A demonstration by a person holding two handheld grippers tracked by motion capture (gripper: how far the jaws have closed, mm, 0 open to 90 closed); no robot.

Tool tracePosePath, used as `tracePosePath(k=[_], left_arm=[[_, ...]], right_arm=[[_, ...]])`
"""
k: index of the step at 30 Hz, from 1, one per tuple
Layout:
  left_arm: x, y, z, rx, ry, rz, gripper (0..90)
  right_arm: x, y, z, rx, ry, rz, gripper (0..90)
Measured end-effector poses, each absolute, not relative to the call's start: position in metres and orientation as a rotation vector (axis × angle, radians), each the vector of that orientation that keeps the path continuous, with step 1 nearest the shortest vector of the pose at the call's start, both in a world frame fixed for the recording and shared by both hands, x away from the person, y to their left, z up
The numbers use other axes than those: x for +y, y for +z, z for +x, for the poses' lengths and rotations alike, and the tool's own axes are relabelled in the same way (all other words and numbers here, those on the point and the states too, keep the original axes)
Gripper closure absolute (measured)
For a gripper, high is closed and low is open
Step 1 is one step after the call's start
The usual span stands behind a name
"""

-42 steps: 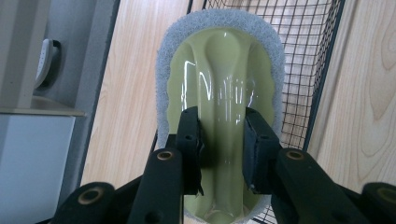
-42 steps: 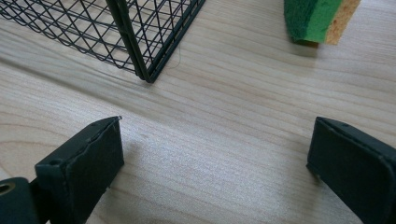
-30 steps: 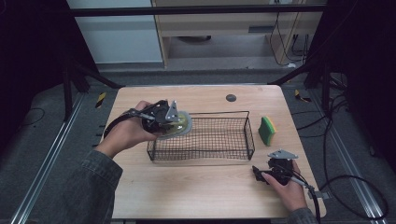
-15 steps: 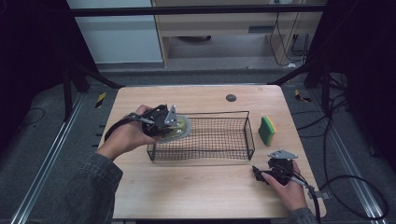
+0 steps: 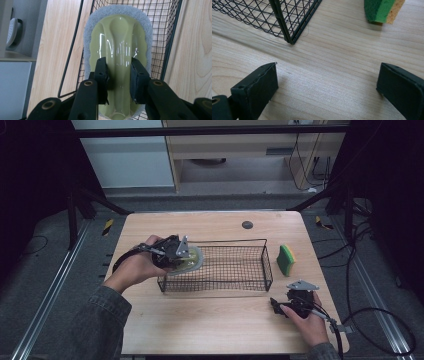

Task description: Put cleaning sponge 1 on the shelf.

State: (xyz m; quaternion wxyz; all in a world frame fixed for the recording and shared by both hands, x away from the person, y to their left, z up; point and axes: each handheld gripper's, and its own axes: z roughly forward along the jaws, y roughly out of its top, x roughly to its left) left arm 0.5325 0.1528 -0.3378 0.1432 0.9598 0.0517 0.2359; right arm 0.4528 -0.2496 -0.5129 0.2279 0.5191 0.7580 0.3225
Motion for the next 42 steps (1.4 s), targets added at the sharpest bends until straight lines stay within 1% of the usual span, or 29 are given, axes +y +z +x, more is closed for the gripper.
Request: tracePosePath(k=[30,42], left_arm=[[0.158,-0.360,0.538,0.160,0.646,2.793,70.5],[0.158,-0.369,0.541,0.172,0.614,2.800,70.4]], right_arm=[[-0.249,-0.513,0.453,2.086,0.889,1.433,3.6],[-0.250,-0.513,0.453,2.086,0.889,1.429,3.6]])
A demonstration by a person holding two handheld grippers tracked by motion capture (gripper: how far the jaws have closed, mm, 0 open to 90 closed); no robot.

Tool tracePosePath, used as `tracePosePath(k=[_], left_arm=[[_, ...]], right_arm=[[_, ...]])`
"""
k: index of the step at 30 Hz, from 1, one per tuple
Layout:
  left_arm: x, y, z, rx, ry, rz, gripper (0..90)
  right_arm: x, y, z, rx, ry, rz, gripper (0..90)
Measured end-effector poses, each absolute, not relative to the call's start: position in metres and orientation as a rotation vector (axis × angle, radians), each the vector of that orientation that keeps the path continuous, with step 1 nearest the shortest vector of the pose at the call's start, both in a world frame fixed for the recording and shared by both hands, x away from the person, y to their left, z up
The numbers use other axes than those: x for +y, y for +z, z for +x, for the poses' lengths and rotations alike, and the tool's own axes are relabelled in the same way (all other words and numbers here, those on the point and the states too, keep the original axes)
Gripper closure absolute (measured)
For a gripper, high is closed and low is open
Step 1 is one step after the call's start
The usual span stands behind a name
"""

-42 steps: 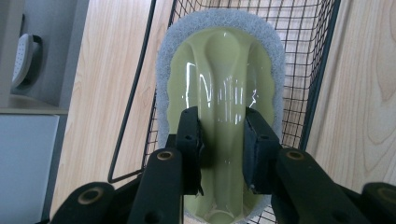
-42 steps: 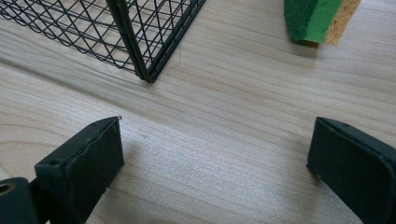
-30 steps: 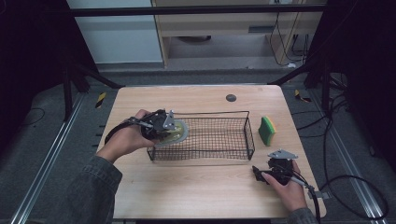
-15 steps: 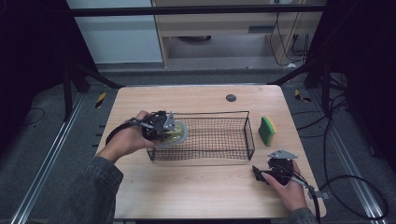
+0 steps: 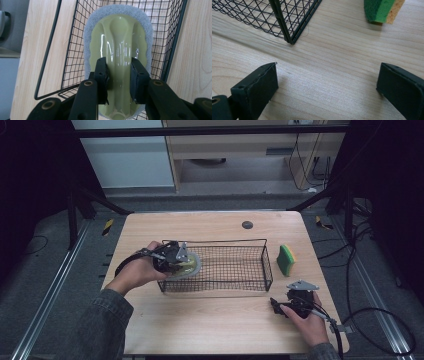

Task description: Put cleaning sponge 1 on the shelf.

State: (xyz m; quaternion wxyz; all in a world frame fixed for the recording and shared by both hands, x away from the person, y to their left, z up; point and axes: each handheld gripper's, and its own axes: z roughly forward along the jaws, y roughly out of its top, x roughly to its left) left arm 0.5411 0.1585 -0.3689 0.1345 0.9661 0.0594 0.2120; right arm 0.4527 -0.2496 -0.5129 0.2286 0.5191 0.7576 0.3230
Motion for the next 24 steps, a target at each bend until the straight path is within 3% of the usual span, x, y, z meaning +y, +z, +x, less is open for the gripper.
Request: tracePosePath(k=[24], left_arm=[[0.153,-0.391,0.550,0.177,0.542,2.847,70.4]], right_arm=[[-0.250,-0.513,0.453,2.091,0.889,1.430,3.6]])
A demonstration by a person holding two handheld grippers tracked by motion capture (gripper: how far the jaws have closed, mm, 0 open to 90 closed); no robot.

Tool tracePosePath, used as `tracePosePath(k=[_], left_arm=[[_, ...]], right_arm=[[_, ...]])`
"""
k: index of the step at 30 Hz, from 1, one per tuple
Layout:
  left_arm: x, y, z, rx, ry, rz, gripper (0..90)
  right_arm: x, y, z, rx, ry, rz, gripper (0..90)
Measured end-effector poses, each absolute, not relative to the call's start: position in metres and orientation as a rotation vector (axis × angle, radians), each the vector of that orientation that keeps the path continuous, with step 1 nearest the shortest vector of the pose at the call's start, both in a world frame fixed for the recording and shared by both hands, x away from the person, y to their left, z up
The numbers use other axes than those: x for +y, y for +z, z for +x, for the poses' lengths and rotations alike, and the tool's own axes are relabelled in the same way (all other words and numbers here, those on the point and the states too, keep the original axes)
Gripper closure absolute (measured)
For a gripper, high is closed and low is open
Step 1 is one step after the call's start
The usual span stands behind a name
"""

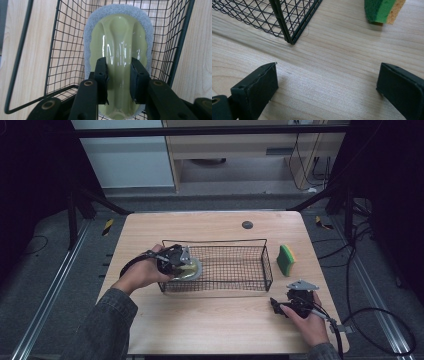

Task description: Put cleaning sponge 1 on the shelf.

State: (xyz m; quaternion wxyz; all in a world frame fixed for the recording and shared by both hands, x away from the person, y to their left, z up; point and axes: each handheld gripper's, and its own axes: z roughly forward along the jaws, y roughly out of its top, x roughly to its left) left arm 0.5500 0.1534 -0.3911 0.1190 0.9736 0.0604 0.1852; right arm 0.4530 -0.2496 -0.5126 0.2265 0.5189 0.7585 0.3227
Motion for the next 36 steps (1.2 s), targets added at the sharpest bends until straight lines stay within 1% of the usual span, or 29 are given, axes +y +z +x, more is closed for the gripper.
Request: tracePosePath(k=[18,36], left_arm=[[0.151,-0.408,0.553,0.204,0.475,2.860,70.4],[0.149,-0.412,0.551,0.217,0.508,2.839,70.2]], right_arm=[[-0.250,-0.513,0.453,2.090,0.892,1.429,3.6],[-0.250,-0.513,0.453,2.088,0.893,1.428,3.6]])
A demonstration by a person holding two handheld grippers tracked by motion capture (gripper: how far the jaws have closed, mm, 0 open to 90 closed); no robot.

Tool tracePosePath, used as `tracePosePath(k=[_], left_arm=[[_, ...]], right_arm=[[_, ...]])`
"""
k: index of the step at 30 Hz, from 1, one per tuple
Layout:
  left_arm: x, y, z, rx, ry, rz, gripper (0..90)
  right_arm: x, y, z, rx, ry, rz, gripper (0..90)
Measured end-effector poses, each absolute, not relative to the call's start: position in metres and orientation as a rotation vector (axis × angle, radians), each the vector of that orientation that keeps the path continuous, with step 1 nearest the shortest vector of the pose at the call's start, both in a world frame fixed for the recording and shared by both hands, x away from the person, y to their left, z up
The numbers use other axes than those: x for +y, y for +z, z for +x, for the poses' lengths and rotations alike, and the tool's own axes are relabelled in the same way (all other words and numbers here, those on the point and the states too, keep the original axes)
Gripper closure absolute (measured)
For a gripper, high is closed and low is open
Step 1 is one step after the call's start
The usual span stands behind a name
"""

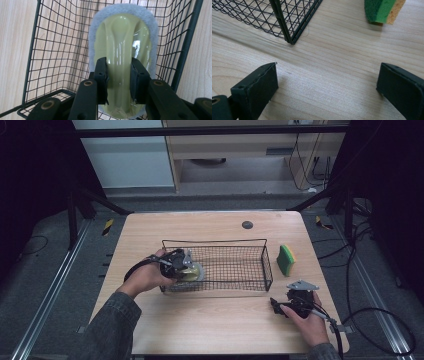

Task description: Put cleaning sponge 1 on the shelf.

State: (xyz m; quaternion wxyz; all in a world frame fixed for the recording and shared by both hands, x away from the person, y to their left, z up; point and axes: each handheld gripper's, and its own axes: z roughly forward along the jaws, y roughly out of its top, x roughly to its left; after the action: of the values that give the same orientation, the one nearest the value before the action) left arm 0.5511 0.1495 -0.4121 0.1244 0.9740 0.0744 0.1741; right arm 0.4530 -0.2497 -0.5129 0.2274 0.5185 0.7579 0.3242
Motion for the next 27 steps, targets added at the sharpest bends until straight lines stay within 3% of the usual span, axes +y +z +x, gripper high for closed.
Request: tracePosePath(k=[15,21,27], left_arm=[[0.149,-0.402,0.549,0.231,0.509,2.810,67.4],[0.152,-0.386,0.544,0.273,0.558,2.726,64.2],[0.157,-0.370,0.539,0.381,0.663,2.639,48.0]], right_arm=[[-0.250,-0.513,0.453,2.089,0.893,1.427,3.6],[-0.250,-0.513,0.453,2.089,0.892,1.429,3.6],[-0.250,-0.513,0.453,2.090,0.894,1.431,3.6]])
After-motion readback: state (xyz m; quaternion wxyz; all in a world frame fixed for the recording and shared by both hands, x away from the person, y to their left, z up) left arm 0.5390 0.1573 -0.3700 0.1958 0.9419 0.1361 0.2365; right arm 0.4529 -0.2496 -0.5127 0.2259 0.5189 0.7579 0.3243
